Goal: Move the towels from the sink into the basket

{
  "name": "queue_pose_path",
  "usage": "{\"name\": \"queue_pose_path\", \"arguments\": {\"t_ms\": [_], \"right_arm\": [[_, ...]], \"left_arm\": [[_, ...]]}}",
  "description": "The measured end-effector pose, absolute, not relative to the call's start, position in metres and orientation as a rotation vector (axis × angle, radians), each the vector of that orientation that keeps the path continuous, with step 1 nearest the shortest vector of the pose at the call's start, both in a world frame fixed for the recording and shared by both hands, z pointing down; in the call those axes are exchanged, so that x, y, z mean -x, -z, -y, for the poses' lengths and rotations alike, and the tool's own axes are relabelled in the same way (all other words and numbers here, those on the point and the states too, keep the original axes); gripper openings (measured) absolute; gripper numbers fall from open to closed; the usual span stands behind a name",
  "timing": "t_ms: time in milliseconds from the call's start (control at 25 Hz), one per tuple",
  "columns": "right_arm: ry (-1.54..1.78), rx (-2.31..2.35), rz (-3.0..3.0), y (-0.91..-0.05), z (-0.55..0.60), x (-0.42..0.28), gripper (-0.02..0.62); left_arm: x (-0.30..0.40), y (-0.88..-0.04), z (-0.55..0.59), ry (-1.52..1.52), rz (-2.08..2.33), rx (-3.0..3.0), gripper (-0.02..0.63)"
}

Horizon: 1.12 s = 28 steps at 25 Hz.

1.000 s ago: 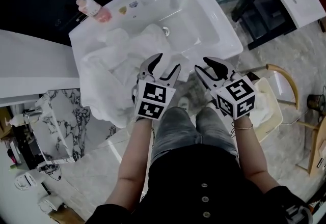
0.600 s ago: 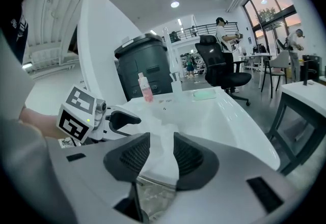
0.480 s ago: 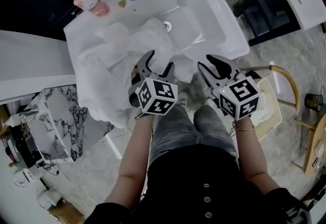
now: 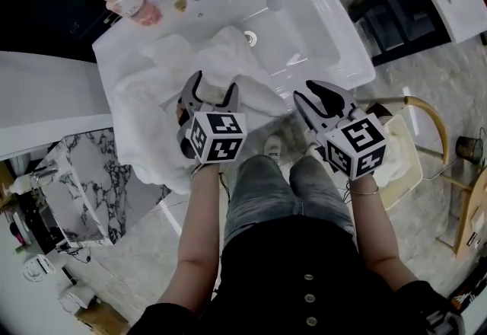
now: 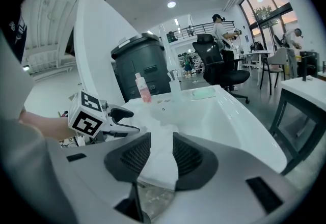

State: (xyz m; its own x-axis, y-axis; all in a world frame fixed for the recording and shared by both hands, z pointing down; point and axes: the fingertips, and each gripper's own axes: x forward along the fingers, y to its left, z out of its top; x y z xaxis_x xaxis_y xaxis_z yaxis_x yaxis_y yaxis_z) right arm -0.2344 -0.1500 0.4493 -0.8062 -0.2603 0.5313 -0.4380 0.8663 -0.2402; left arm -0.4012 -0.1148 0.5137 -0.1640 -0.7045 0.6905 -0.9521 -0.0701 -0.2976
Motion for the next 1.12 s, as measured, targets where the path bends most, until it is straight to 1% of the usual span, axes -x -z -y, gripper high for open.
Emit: {"name": "queue_pose_path", "arguments": {"t_ms": [160,320,440,840,960,1120], "right_arm": [[-0.489,-0.505,2.547,-0.450,0.150,0.240,0.134],[-0.486,-0.506,2.545,-0.450,0.150,0.243,0.133],[-0.485,-0.523,2.550,-0.449,0.152,0.244,0.132],[-0.442,-0.687,2.576,-0.438,0.170,0.236,0.110],[-0.443,-0.702,2.579,-0.438,0.172,0.235,0.107],[-0.450,-0.705,2.573,-0.440,0.171,0.233,0.106]], "left_arm": [[0.423,-0.513,0.113,-1.078,1.930,-1.727,0.303],[0.438,-0.520,0.111,-0.932,1.899,-1.679,0.304],[0.440,-0.531,0.111,-0.877,1.851,-1.673,0.304],[0.399,-0.531,0.125,-0.669,1.648,-1.810,0.302],[0.384,-0.534,0.128,-0.681,1.571,-1.858,0.303],[0.366,-0.546,0.127,-0.781,1.472,-1.897,0.303]]}}
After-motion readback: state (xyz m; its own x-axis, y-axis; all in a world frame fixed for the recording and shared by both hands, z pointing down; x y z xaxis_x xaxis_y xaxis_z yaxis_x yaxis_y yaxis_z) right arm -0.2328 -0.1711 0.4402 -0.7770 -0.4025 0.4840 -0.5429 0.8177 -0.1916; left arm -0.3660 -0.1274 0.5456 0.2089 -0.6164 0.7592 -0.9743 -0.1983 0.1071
